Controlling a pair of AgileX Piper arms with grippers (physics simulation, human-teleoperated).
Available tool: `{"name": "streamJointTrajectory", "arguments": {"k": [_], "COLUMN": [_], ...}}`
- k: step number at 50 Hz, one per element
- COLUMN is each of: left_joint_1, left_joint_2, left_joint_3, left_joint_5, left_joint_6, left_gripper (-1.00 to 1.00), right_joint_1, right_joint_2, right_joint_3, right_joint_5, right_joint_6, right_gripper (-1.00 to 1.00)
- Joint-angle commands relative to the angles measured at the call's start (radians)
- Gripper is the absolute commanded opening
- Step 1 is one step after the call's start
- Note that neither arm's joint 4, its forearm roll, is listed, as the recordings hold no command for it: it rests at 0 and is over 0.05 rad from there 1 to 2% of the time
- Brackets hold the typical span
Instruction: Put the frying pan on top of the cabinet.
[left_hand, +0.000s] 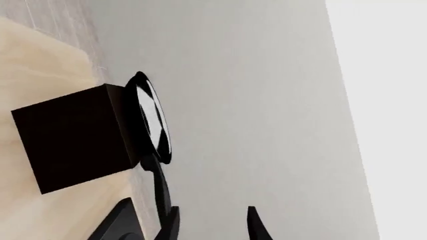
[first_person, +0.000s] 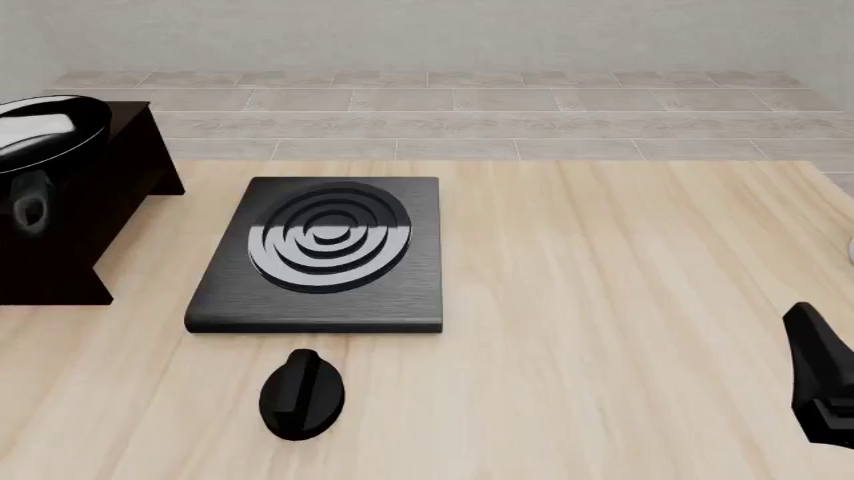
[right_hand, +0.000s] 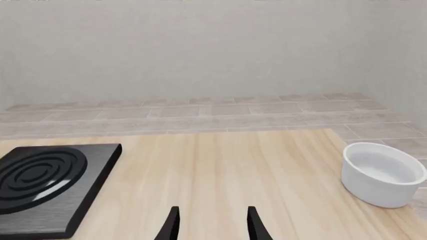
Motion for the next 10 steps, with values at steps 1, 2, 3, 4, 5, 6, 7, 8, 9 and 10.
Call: {"name": "streamJointTrajectory", "arguments": {"k": [1, 2, 3, 4, 5, 6, 7, 8, 9, 10], "left_joint_1": [-0.022, -0.026, -0.030, -0.027, -0.027, -0.031, -0.031, -0.037, -0.035, -0.048], "left_joint_2": [-0.342, -0.363, -0.391, -0.399, -0.398, -0.399, -0.399, -0.400, -0.400, -0.400], "left_joint_3": [-0.076, -0.077, -0.103, -0.106, -0.106, -0.118, -0.118, -0.137, -0.139, -0.160], "left_joint_5": [0.367, 0.391, 0.434, 0.441, 0.444, 0.455, 0.455, 0.469, 0.476, 0.487], "left_joint_6": [0.082, 0.081, 0.111, 0.109, 0.109, 0.122, 0.122, 0.143, 0.146, 0.169], "left_gripper": [1.00, 1.00, 1.00, 1.00, 1.00, 1.00, 1.00, 1.00, 1.00, 1.00], "right_joint_1": [-0.001, -0.001, 0.001, 0.002, 0.004, 0.005, 0.005, 0.005, 0.005, 0.004], "right_joint_2": [-0.001, -0.001, -0.001, -0.001, -0.001, -0.001, -0.001, -0.001, -0.001, -0.001], "right_joint_3": [0.000, 0.000, 0.000, 0.000, 0.000, 0.000, 0.000, 0.000, 0.000, 0.000], "right_joint_5": [-0.007, -0.008, -0.008, -0.008, -0.009, -0.010, -0.010, -0.011, -0.012, -0.013], "right_joint_6": [0.001, 0.000, 0.001, 0.002, 0.002, 0.002, 0.002, 0.005, 0.006, 0.007], "right_gripper": [1.00, 1.00, 1.00, 1.00, 1.00, 1.00, 1.00, 1.00, 1.00, 1.00]}}
